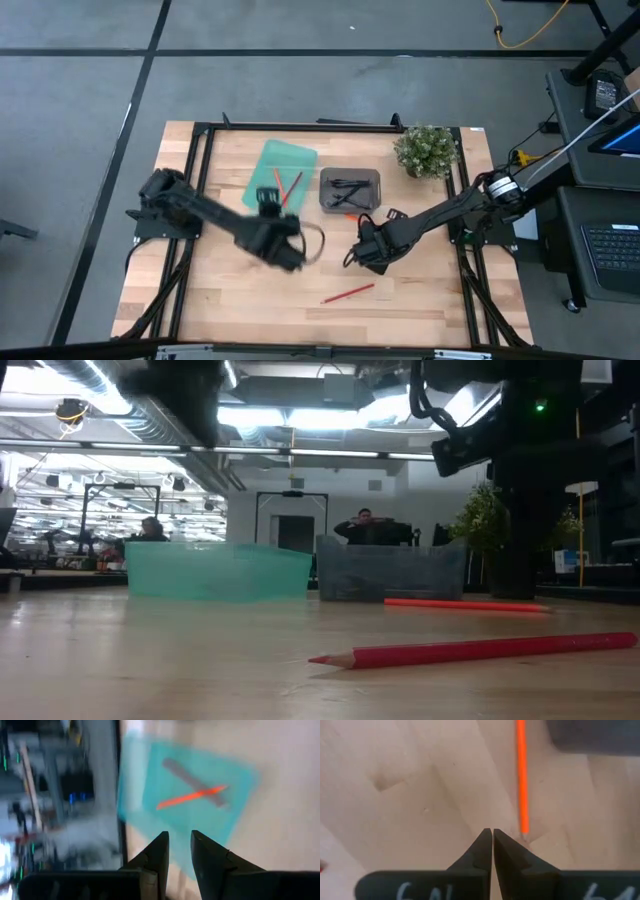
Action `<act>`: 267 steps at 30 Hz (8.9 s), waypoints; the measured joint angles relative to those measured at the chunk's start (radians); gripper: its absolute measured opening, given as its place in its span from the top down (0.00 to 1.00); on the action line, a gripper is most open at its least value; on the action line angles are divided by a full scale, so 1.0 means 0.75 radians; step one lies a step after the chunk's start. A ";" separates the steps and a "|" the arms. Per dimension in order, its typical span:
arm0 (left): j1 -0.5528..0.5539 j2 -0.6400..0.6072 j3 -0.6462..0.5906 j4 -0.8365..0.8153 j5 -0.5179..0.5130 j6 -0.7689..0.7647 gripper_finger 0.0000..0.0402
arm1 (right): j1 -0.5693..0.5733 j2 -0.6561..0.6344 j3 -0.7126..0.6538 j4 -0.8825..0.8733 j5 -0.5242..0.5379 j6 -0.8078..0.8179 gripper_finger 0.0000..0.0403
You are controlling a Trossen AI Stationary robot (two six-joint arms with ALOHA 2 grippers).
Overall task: Sort pens & pencils
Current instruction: Put the orange colored pencil into the green bin
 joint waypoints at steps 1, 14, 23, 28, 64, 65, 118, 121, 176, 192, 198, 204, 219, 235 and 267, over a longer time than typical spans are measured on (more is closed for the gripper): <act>0.044 -0.028 -0.062 -0.002 0.010 -0.020 0.81 | 0.000 0.000 -0.002 0.003 -0.002 0.003 0.95; 0.636 -0.580 -0.796 0.403 0.209 0.149 0.81 | 0.003 0.000 -0.003 0.011 0.001 -0.026 0.95; 0.901 -0.692 -1.028 0.752 0.363 0.403 0.81 | 0.003 0.000 -0.003 0.016 0.001 -0.026 0.95; 1.011 -0.692 -1.115 0.908 0.564 0.459 0.81 | 0.003 0.000 -0.003 0.017 -0.001 -0.026 0.95; 0.977 -0.774 -1.101 0.928 0.621 0.422 0.81 | 0.002 0.000 -0.003 0.019 -0.008 -0.022 0.95; 0.987 -0.795 -1.078 0.892 0.610 0.407 0.81 | -0.003 0.000 -0.003 0.022 -0.019 -0.024 0.95; 0.191 -0.805 -0.686 0.818 0.376 -0.019 0.81 | -0.301 -0.001 -0.196 0.192 -0.326 -0.181 0.67; 0.191 -0.805 -0.686 0.818 0.374 -0.019 0.81 | -0.313 -0.001 -0.219 0.272 -0.326 -0.208 0.67; 0.191 -0.806 -0.686 0.810 0.335 -0.009 0.81 | -0.295 -0.006 -0.223 0.230 -0.259 -0.244 0.67; 0.191 -0.806 -0.686 0.812 0.348 -0.019 0.81 | -0.251 -0.007 -0.251 0.476 -0.329 -0.161 0.67; 0.191 -0.806 -0.686 0.812 0.348 -0.019 0.81 | -0.184 -0.004 -0.252 0.554 -0.364 -0.072 0.67; 0.191 -0.806 -0.686 0.813 0.348 -0.019 0.81 | -0.121 -0.003 -0.252 0.554 -0.386 0.012 0.67; 0.190 -0.806 -0.686 0.813 0.348 -0.019 0.81 | -0.046 0.003 -0.257 0.557 -0.537 0.184 0.71; 0.150 -0.806 -0.686 0.819 0.347 -0.019 0.81 | -0.040 0.002 -0.257 0.550 -0.546 0.238 0.81; 0.151 -0.806 -0.686 0.821 0.347 -0.011 0.81 | -0.037 -0.002 -0.254 0.476 -0.547 0.318 0.96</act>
